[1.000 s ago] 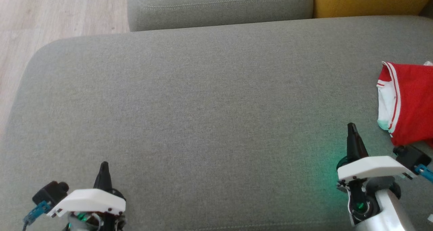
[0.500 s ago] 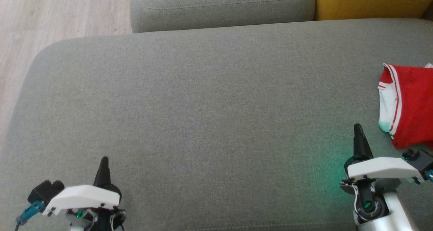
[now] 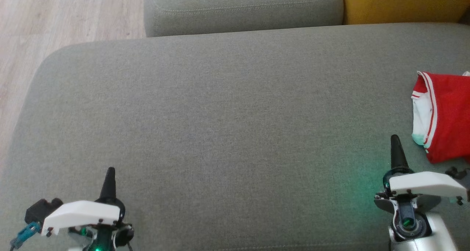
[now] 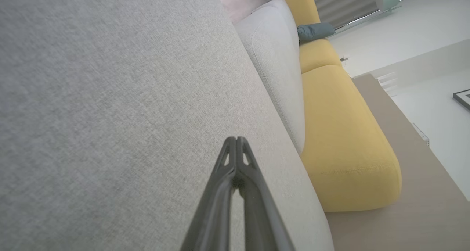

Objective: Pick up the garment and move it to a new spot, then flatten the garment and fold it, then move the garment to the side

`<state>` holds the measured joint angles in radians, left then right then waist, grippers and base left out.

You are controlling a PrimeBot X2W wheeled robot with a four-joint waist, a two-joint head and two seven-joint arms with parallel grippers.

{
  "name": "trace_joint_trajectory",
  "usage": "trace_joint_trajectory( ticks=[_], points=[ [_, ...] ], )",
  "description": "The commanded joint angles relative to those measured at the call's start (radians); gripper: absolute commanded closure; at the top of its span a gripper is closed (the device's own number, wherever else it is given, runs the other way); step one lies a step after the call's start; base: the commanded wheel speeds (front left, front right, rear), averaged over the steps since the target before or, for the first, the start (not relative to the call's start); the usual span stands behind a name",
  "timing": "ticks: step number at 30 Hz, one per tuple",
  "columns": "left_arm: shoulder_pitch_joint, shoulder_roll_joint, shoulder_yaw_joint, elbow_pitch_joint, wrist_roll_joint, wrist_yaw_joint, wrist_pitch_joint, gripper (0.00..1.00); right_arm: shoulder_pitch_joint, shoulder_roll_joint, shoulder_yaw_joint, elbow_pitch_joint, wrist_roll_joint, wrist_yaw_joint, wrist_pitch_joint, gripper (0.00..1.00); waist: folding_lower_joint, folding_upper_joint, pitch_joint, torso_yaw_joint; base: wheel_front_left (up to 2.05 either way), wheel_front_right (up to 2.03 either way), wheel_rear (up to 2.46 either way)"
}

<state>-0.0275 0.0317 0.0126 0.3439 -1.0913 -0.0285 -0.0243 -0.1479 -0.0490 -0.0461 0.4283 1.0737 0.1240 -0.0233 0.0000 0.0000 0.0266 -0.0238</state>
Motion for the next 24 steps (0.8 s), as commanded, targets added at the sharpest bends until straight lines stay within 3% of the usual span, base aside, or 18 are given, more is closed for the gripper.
trace_joint_trajectory(
  ticks=[1,24],
  points=[
    [-0.057,0.014,0.029,-0.04,-0.027,-0.013,0.008,1.0,-0.015,-0.004,0.006,-0.044,0.031,0.004,0.008,1.0,0.0,0.0,-0.001,0.001,0.0,0.0,0.0],
    [-0.069,0.016,0.067,-0.071,-0.285,-0.06,0.076,1.0,0.014,-0.003,-0.033,-0.117,0.296,0.006,0.076,1.0,0.0,0.0,-0.013,0.013,0.0,0.0,0.0]
  ],
)
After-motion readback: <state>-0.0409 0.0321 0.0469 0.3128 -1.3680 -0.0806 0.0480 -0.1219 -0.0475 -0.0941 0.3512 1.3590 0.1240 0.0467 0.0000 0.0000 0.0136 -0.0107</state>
